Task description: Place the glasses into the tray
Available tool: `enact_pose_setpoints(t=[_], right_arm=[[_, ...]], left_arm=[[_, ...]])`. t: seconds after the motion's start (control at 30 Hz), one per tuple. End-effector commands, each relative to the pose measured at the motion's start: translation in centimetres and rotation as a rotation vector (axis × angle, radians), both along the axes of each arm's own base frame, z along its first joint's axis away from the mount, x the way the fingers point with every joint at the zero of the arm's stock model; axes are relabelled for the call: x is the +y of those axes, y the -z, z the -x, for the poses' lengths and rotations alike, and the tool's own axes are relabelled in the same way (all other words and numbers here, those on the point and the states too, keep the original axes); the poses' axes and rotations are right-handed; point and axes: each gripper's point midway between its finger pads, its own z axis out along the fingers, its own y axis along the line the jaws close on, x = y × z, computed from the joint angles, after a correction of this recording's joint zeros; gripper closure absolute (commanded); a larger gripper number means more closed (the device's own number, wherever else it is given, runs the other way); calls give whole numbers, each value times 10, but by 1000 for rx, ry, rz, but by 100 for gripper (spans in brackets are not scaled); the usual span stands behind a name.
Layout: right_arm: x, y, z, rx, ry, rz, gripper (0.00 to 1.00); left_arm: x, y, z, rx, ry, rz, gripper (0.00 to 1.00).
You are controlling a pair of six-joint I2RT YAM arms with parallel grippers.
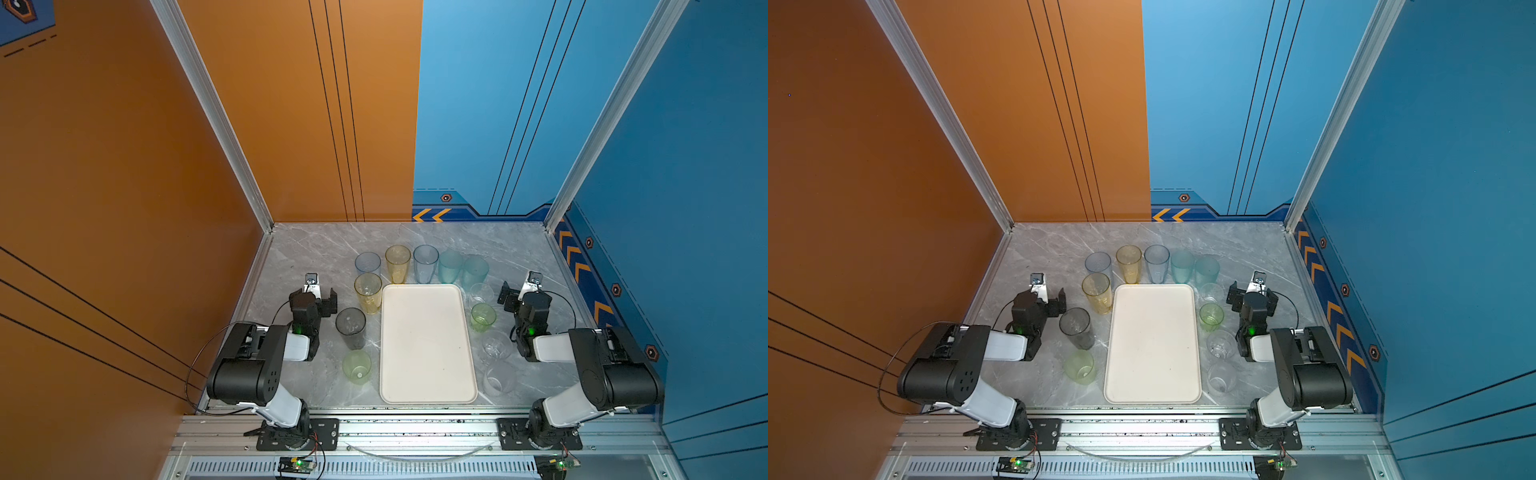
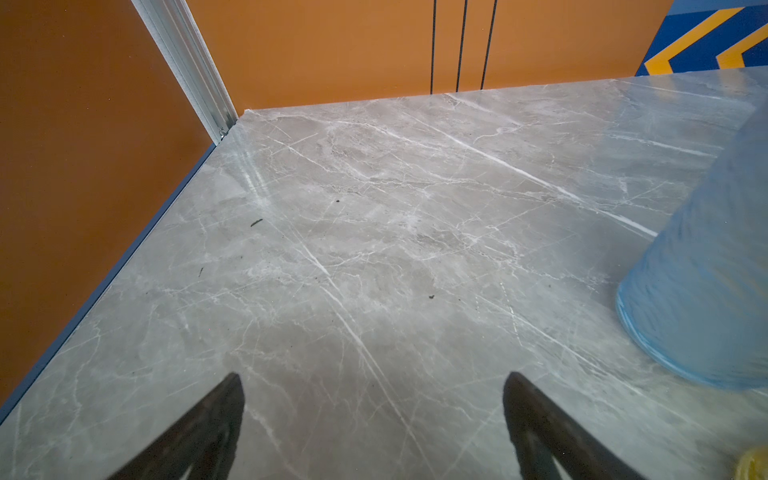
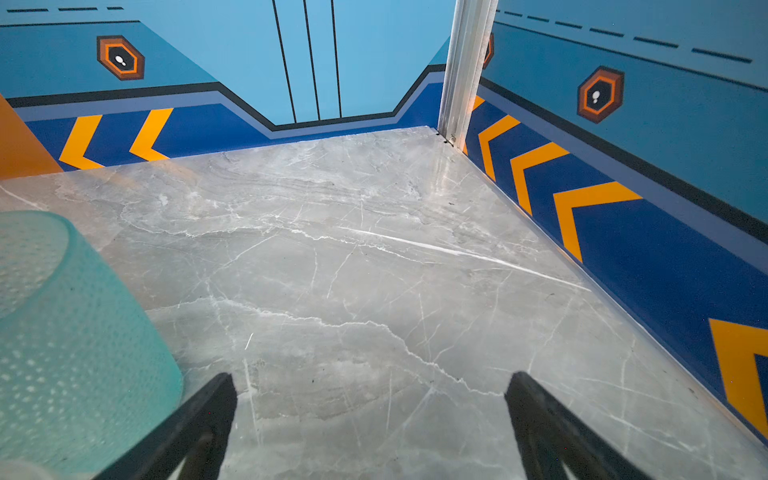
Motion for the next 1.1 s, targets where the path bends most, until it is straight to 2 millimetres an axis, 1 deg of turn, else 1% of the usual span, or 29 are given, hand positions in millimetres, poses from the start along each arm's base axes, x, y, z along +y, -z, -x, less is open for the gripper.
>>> enact_pose_setpoints(t=[0.0,0.47,0.57,0.7,0.73,0.87,0.93,0.97,1.07], right_arm=[[1,2,-1,15,0,11,0],[2,2,-1,16,-2,11,0],[2,3,-1,18,-2,10,0],[2,3,-1,18,-2,10,0],[2,2,-1,17,-4,10,0],[2,2,-1,17,-3,10,0],[2,2,-2,16,-3,9,0],[2,3,-1,18,-2,10,0],[2,2,-1,16,-4,9,0]], left_arm=[[-4,-10,-7,-25,24,13,2],[-3,-8,-7,-17,37,29,3],[-3,-9,-8,-20,37,32,0],[-3,-9,-8,-18,39,34,12],[-2,-9,-8,-19,38,35,19],[-2,-9,-7,-19,37,35,29],[1,-11,-8,-19,13,29,33],[3,-15,-8,-13,-1,26,35],[9,-35,-3,-18,-61,-7,39]])
